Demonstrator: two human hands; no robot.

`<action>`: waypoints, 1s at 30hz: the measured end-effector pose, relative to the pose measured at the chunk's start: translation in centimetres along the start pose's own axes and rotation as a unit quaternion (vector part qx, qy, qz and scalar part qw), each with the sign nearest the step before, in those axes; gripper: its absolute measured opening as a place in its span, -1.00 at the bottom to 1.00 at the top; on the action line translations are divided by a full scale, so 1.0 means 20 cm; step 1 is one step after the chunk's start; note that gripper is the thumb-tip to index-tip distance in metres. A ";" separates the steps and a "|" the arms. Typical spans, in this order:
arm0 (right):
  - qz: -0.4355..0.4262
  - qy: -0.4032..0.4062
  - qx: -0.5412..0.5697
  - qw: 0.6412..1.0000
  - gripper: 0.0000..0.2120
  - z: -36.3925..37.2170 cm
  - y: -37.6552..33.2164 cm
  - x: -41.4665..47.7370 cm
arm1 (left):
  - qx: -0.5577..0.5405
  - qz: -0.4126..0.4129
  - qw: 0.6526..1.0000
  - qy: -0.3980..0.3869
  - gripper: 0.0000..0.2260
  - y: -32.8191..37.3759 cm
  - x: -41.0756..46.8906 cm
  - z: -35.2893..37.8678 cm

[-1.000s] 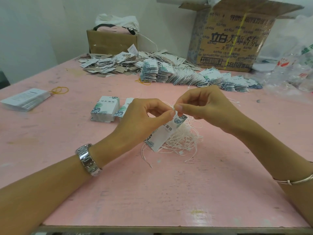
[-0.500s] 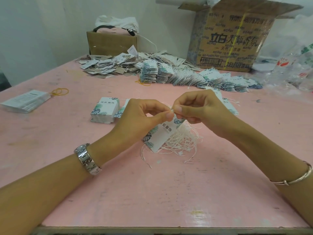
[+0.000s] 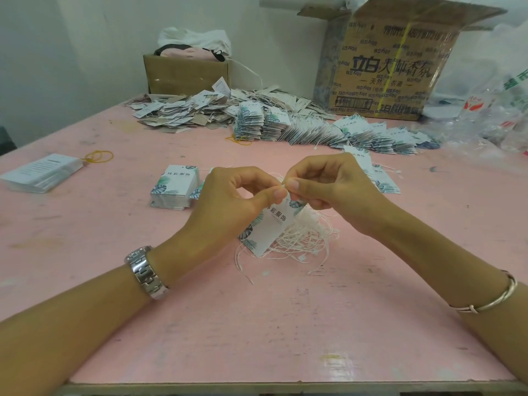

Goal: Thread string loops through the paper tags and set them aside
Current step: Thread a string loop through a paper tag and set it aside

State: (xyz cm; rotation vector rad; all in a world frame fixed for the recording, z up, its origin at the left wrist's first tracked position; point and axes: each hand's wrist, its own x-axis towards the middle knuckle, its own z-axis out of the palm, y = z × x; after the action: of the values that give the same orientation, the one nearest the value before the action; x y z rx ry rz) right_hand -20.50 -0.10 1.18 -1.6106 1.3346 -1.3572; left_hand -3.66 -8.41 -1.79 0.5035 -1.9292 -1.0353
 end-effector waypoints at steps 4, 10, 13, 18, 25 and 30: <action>0.002 0.010 -0.013 1.000 -0.95 0.00 -0.01 0.00 | 0.024 0.010 1.000 0.013 -0.92 0.01 0.00 0.00; 0.034 0.016 0.031 0.999 -0.92 -0.04 -0.04 0.02 | 0.055 0.036 0.997 0.047 -0.80 0.02 0.01 0.01; 0.065 -0.004 0.076 0.995 -0.91 -0.05 -0.03 0.02 | 0.070 0.031 0.997 0.031 -0.61 -0.01 0.02 0.00; 0.075 -0.018 0.135 0.988 -0.84 -0.07 -0.03 0.04 | 0.146 0.026 0.986 -0.074 -0.55 -0.07 0.04 -0.01; 0.077 0.009 0.248 0.966 -0.83 -0.11 -0.05 0.04 | 0.139 -0.031 0.979 -0.145 -0.69 -0.13 0.05 -0.02; 0.084 0.046 0.313 0.945 -0.90 -0.13 -0.05 0.06 | 0.129 0.000 0.981 -0.146 -0.79 -0.10 0.06 -0.02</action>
State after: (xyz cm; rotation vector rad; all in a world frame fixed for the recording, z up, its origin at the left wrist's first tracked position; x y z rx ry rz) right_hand -22.71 -0.53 3.20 -0.9913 0.9232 -1.5581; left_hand -4.04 -10.43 -2.68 0.5164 -2.3426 -0.9005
